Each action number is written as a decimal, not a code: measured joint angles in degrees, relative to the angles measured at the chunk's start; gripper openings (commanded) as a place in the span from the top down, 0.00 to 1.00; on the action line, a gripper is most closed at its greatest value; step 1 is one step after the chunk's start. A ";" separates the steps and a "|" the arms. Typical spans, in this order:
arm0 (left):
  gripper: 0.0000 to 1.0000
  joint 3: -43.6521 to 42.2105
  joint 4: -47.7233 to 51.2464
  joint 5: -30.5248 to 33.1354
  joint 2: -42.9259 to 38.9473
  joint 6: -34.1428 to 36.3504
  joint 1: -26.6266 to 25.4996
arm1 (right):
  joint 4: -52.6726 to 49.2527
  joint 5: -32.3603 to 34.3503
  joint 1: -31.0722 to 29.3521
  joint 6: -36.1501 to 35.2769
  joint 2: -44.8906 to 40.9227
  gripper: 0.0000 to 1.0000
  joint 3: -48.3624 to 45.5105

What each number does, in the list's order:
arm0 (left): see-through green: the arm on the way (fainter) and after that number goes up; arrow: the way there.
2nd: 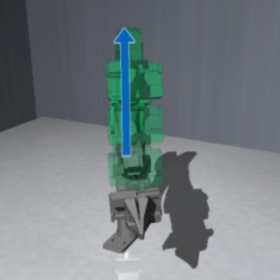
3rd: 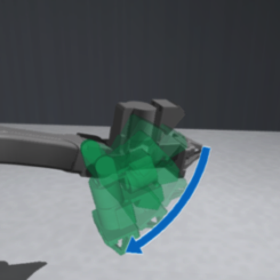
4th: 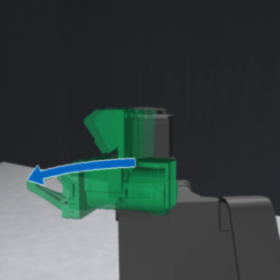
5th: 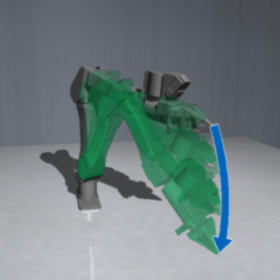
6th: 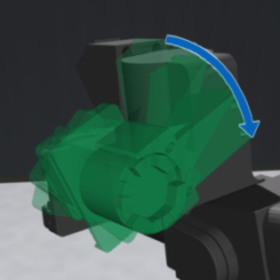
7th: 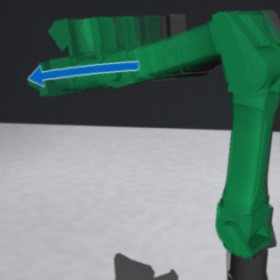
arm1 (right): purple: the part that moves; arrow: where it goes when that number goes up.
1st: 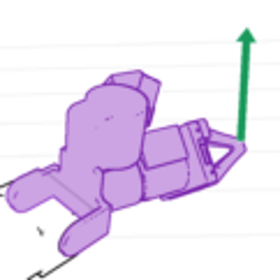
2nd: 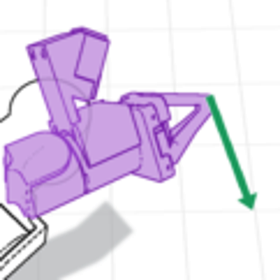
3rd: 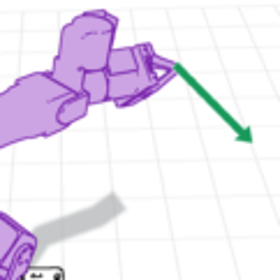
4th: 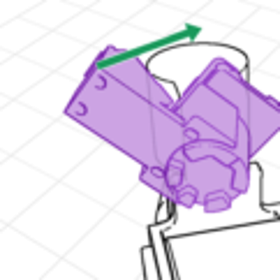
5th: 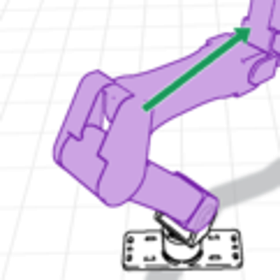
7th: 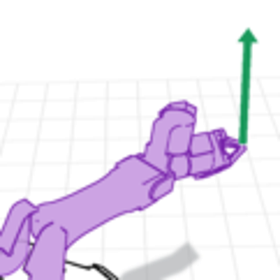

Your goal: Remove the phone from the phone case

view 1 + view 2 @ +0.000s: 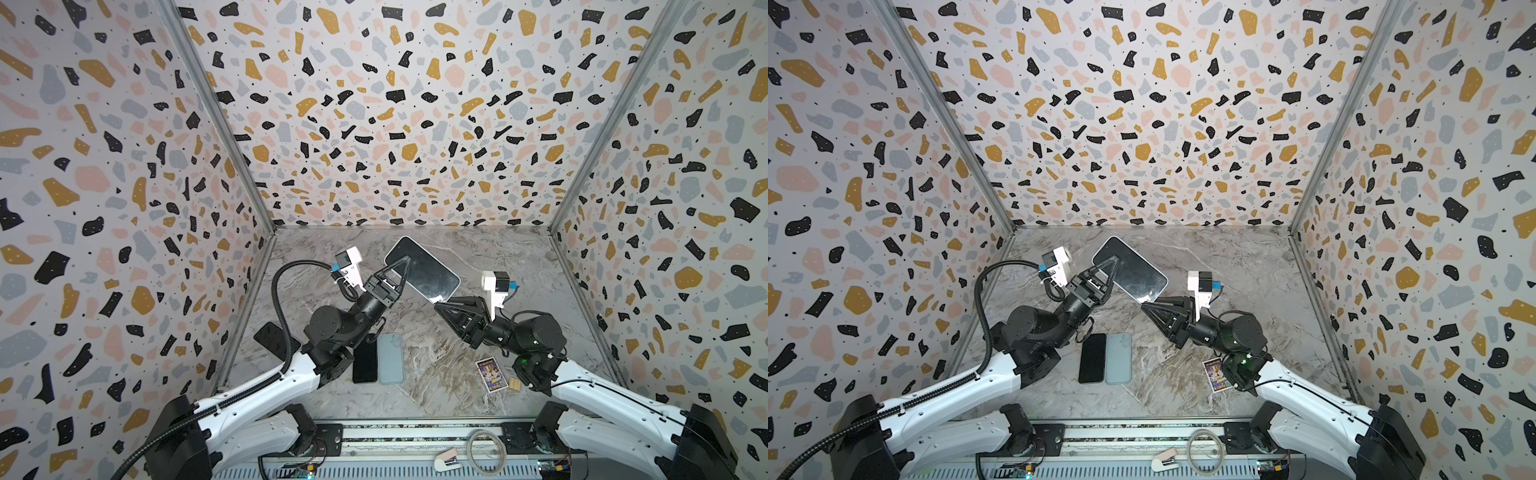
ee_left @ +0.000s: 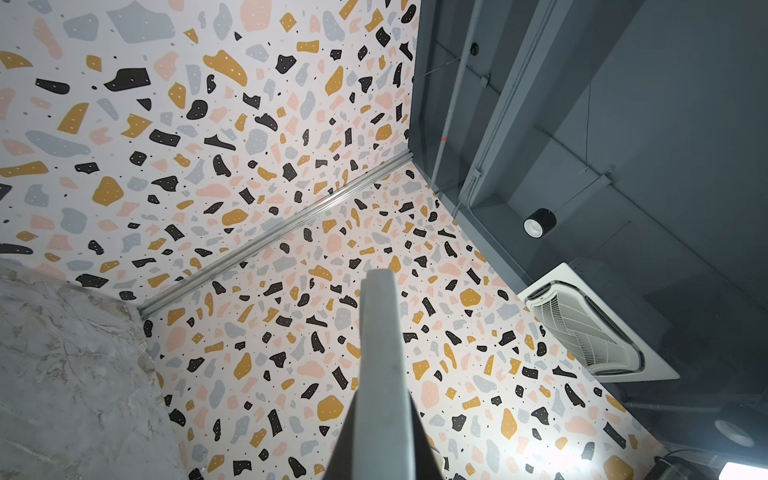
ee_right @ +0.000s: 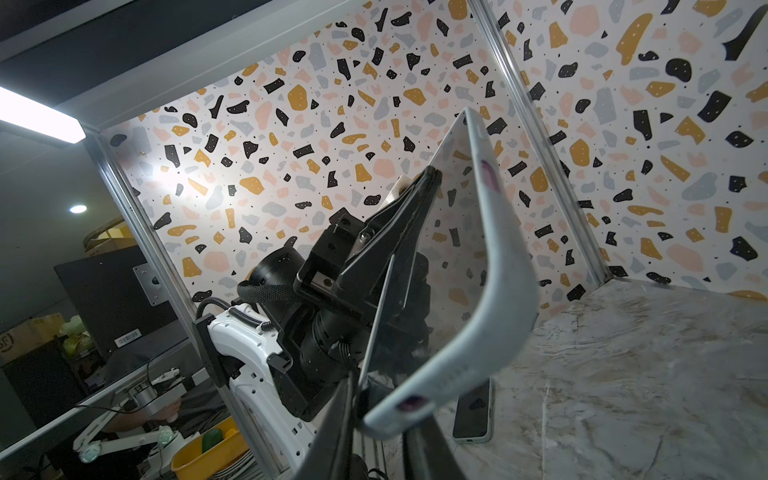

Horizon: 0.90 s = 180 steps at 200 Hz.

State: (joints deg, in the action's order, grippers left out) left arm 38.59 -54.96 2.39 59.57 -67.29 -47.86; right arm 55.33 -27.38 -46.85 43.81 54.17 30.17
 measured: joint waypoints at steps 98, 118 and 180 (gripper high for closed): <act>1.00 -0.04 -0.09 -0.90 0.61 -3.32 -0.02 | -3.41 -1.90 0.46 -1.92 -0.98 0.92 0.90; 1.00 1.01 2.73 -0.94 0.68 -4.85 0.02 | -6.21 -2.38 0.59 -4.79 -2.14 0.93 1.18; 1.00 3.69 6.21 -2.10 1.42 -8.63 0.22 | -16.11 -4.20 2.32 -12.07 -4.00 0.94 5.68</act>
State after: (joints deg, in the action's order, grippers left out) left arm 42.28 -48.75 0.30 60.99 -75.92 -47.64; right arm 39.22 -31.57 -44.53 31.75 50.17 35.86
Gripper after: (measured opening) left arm 0.120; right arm 0.156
